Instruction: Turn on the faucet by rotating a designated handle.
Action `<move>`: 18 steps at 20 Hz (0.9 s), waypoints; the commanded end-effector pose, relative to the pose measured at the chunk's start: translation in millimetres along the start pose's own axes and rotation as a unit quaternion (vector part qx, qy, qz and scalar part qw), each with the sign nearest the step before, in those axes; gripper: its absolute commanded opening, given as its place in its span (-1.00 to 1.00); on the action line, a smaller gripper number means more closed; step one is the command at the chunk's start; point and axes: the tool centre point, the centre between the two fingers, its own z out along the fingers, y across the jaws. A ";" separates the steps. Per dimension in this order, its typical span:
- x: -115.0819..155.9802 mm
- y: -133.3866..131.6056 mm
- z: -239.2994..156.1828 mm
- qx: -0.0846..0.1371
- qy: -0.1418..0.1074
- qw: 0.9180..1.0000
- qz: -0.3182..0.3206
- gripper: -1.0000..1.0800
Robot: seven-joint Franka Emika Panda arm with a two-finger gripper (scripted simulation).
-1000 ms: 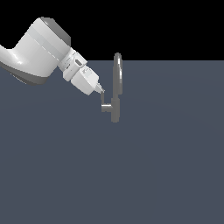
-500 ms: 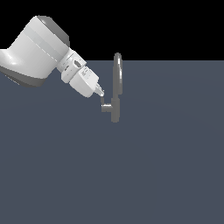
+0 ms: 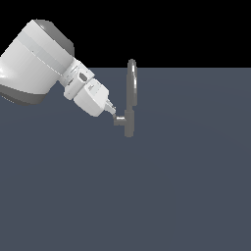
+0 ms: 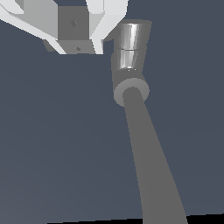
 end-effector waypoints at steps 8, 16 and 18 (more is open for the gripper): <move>-25.2 25.6 31.9 -0.009 0.003 1.000 -0.001 -1.00; -40.7 20.9 41.7 -0.002 0.001 1.000 0.000 -1.00; -47.4 21.0 50.5 -0.004 0.002 1.000 0.000 -1.00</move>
